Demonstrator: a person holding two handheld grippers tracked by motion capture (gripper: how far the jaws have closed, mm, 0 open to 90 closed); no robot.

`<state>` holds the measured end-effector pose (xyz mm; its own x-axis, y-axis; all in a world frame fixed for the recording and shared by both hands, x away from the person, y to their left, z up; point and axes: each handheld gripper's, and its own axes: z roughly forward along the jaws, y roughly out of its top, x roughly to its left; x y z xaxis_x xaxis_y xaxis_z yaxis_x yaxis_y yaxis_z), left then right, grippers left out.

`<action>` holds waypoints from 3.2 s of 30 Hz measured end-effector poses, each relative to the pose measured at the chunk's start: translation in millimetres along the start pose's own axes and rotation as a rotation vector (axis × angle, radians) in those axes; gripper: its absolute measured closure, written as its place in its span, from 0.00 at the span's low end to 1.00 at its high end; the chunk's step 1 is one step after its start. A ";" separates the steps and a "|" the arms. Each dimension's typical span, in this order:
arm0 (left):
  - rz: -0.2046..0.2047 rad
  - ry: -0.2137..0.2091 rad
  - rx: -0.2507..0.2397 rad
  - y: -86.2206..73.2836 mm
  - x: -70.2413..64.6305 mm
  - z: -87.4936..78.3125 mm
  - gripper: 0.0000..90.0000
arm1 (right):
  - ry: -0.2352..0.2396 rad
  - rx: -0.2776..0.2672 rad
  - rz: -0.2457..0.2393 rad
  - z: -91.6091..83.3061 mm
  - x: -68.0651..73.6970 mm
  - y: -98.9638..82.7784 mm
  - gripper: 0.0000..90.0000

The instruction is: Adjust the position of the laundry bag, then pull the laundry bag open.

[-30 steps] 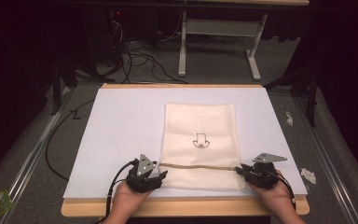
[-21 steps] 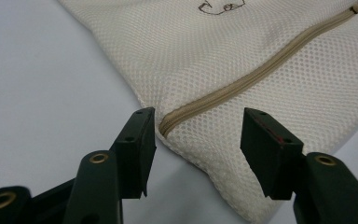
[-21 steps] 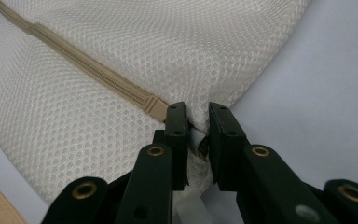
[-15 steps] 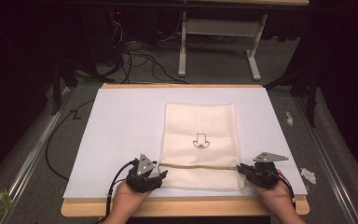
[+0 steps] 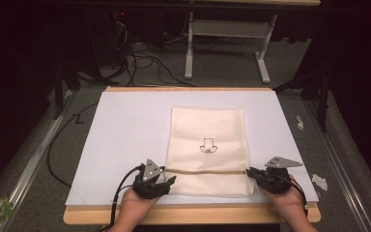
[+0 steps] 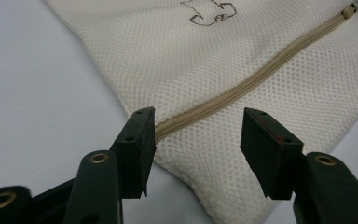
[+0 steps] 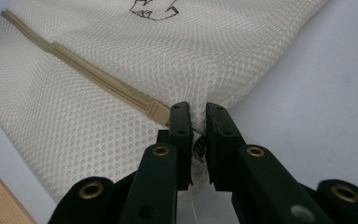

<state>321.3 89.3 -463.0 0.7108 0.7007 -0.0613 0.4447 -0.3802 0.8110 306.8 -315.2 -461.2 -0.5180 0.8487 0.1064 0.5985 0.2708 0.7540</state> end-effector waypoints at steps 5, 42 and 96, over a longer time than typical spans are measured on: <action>-0.025 -0.028 -0.020 5.9 -2.6 3.3 0.51 | -0.005 -0.014 -0.002 -1.3 -0.1 0.6 0.92; 0.081 -0.265 -0.014 69.3 -116.1 114.9 0.68 | 0.027 -0.083 -0.013 -11.0 -0.9 5.1 0.92; 0.015 -0.258 -0.014 63.6 -87.2 109.6 0.97 | 0.030 -0.098 -0.004 -14.9 -1.8 6.2 0.93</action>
<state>347.4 -62.2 -469.8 0.8336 0.5172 -0.1940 0.4266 -0.3798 0.8208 302.3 -321.8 -447.1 -0.5389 0.8336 0.1214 0.5348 0.2273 0.8138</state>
